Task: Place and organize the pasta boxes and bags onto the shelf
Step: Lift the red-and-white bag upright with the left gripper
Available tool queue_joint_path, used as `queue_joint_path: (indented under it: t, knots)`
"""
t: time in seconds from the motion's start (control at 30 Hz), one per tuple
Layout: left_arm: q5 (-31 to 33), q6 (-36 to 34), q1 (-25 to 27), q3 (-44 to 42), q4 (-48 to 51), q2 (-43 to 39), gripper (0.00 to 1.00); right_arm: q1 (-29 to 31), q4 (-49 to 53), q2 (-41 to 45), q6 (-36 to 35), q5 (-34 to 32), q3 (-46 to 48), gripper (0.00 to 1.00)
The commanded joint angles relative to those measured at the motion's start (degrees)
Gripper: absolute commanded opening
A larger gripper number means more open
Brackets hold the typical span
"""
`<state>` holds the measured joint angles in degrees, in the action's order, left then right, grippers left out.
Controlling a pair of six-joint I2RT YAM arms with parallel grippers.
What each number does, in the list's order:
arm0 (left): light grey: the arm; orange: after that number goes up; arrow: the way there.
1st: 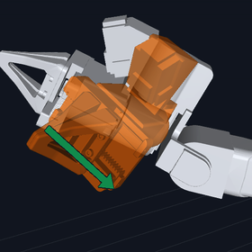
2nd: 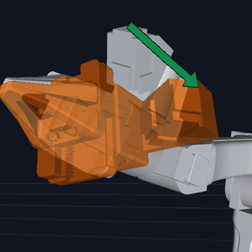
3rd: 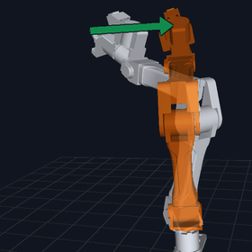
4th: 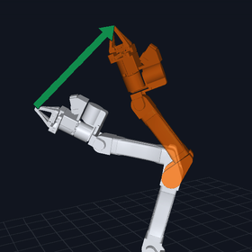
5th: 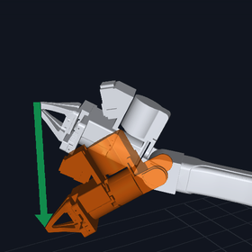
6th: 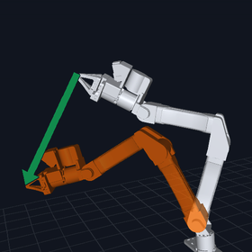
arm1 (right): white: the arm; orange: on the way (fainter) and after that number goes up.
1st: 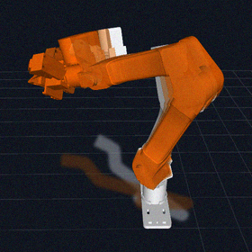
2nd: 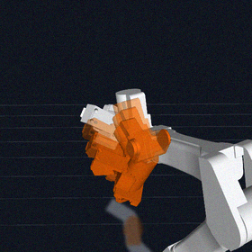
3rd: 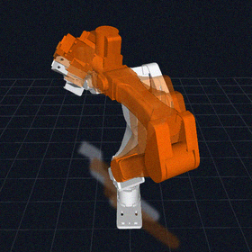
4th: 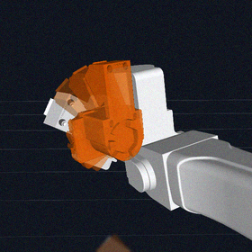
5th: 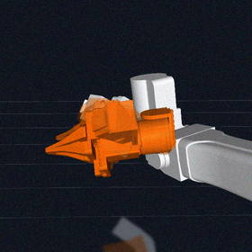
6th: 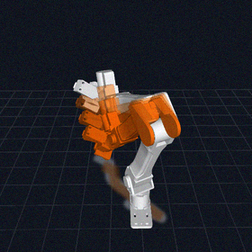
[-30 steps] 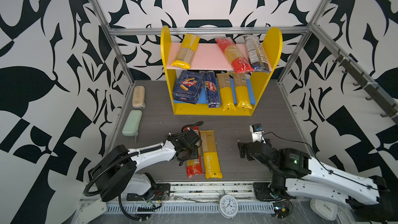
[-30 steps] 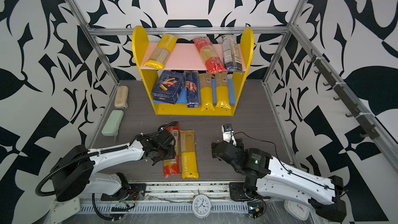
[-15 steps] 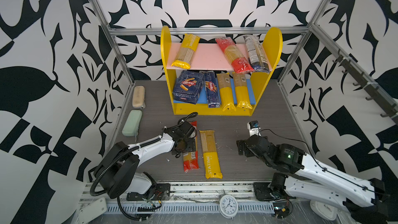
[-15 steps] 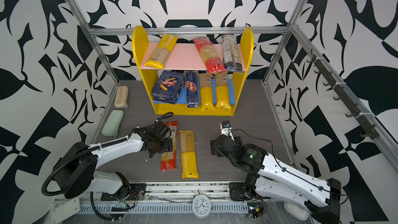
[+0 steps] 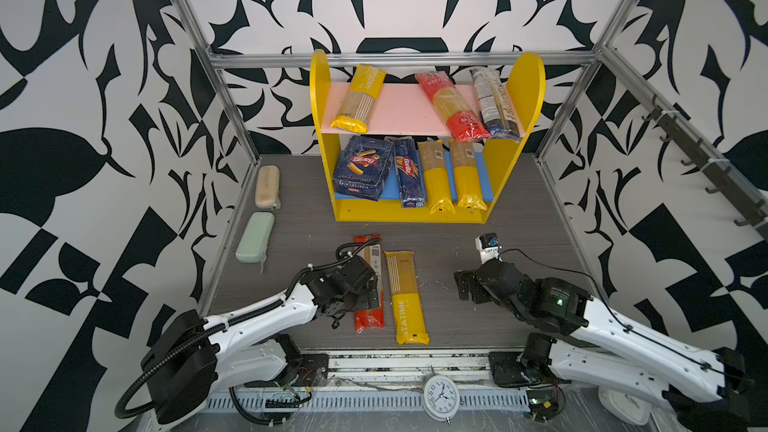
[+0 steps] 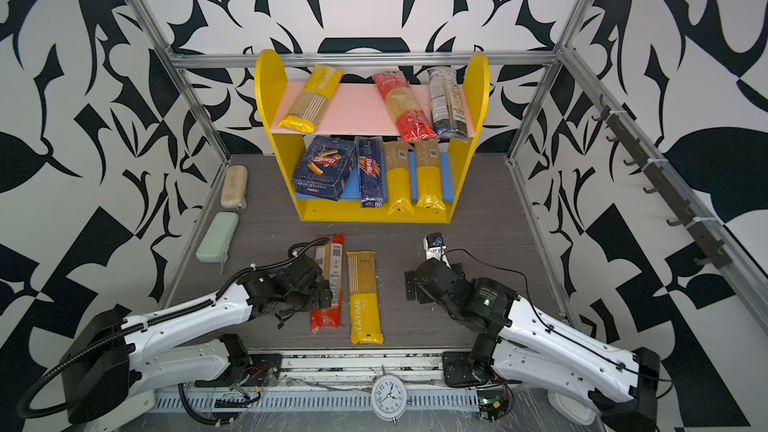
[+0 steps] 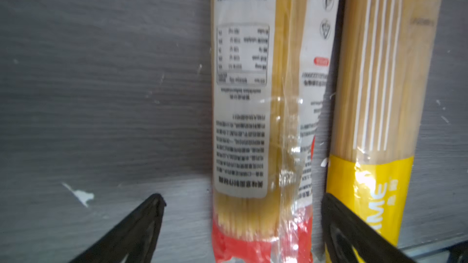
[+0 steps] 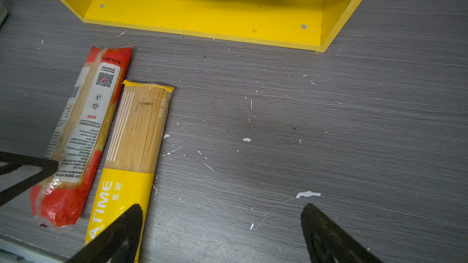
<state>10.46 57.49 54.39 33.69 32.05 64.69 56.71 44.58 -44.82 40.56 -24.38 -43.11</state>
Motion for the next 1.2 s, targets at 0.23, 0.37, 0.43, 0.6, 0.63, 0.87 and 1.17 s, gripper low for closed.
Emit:
queue_joint_path:
  t: [0.23, 0.37, 0.43, 0.6, 0.63, 0.87, 1.17]
  knots:
    - [3.69, 6.05, 4.58, -2.16, -6.08, 4.36, 0.99, -0.15, 3.50, 4.71, 1.95, -0.96, -0.30, 1.00]
    - [4.06, 6.25, 5.77, -1.12, -6.37, 6.85, 0.99, -0.19, 4.04, 6.20, 2.17, -0.94, -0.22, 1.00]
    - [4.24, 6.28, 5.82, -0.62, -6.26, 7.90, 0.99, -0.17, 4.21, 6.09, 2.36, -0.94, -0.13, 1.00]
    - [3.98, 5.39, 6.05, 1.44, -6.29, 14.55, 0.99, -0.16, 3.67, 4.34, 2.91, -0.45, 0.79, 1.00]
    - [3.94, 4.97, 6.15, 1.94, -6.24, 15.37, 0.99, -0.17, 3.74, 4.09, 3.12, -0.40, 0.84, 1.00]
    - [2.43, 4.46, 6.35, 2.73, -6.62, 19.93, 0.99, -0.17, 4.95, 5.96, 3.61, -1.23, 0.78, 1.00]
    - [-0.26, 7.43, 8.97, -1.34, -9.19, 21.30, 0.90, -0.18, 5.57, 3.37, 2.83, -1.06, -1.24, 1.00]
